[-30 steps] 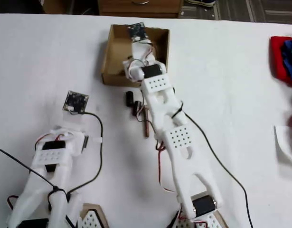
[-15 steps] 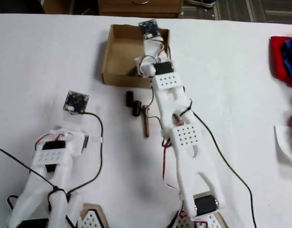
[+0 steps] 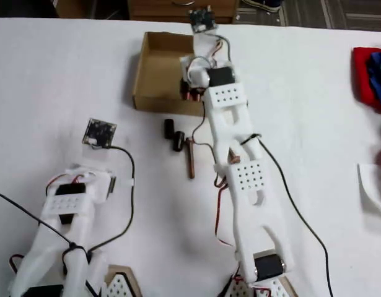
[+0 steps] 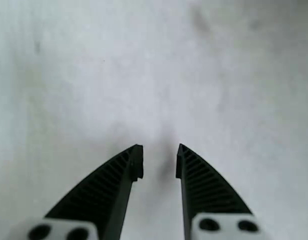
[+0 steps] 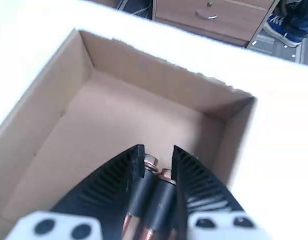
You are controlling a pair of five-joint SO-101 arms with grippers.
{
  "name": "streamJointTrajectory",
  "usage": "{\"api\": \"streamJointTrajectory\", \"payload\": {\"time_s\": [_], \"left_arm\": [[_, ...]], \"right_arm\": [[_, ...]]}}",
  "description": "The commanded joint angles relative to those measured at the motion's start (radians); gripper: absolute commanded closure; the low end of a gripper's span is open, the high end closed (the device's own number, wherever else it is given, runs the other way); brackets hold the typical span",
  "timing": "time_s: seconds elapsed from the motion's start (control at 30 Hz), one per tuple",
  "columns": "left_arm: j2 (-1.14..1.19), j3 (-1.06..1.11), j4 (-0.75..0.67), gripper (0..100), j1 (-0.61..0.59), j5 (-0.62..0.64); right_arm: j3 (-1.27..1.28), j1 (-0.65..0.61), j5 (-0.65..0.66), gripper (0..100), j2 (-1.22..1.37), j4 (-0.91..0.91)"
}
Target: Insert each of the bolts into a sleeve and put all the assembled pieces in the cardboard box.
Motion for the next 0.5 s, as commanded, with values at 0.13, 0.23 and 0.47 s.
{"api": "streamJointTrajectory", "payload": {"time_s": [0.13, 0.23, 0.47], "left_arm": [[-0.012, -0.004, -0.017, 87, -0.006, 0.006], [-0.012, -0.004, -0.018, 87, -0.006, 0.006], [-0.012, -0.004, -0.02, 87, -0.006, 0.006]], "right_arm": [[-0.018, 0.001, 0.005, 91.5, -0.259, 0.364], [-0.018, -0.019, 0.005, 91.5, -0.302, 0.507], [0.06, -0.099, 0.003, 91.5, -0.363, 0.679]]}}
